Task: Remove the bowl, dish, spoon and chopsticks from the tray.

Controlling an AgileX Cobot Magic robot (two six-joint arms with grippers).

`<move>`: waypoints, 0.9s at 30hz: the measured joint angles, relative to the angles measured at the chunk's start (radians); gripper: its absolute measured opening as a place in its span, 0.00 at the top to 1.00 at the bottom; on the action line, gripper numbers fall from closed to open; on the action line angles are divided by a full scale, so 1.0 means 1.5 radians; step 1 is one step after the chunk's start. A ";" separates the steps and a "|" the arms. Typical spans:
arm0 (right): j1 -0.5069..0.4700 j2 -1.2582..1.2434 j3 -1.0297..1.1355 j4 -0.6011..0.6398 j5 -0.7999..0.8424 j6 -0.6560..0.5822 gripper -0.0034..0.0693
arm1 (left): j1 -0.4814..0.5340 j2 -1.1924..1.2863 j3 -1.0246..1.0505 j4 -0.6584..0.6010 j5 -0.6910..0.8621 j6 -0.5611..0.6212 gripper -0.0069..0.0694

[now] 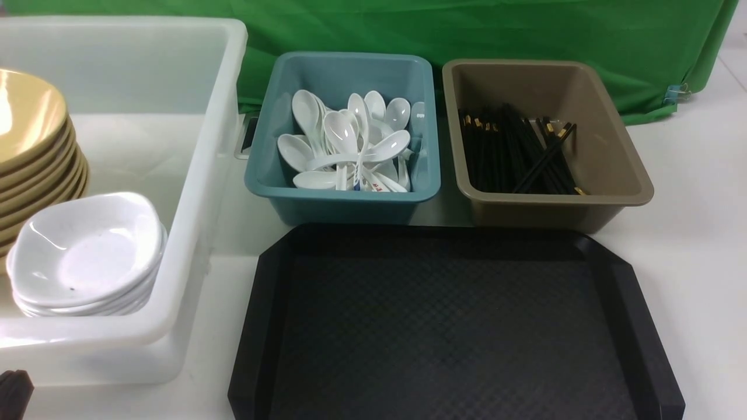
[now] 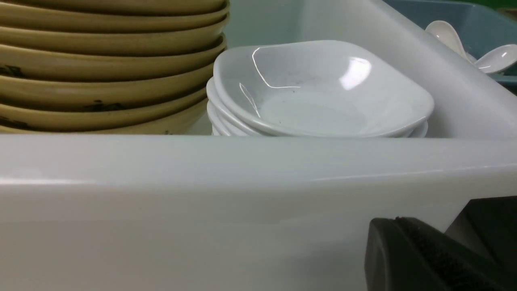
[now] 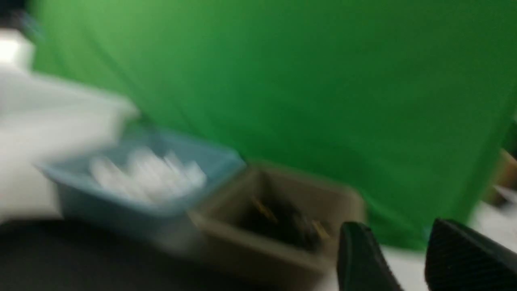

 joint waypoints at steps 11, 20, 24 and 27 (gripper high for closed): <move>-0.156 -0.014 0.139 0.001 0.053 -0.028 0.62 | 0.000 -0.001 0.000 0.000 0.001 0.000 0.91; -0.156 -0.015 0.139 0.002 0.052 -0.026 0.62 | 0.000 -0.001 0.000 0.001 0.001 0.000 0.91; -0.156 -0.015 0.139 0.002 0.052 -0.022 0.62 | 0.001 -0.001 0.000 0.001 0.001 0.000 0.91; -0.156 -0.015 0.139 0.003 0.051 -0.015 0.62 | 0.001 -0.001 0.000 0.001 0.001 0.000 0.91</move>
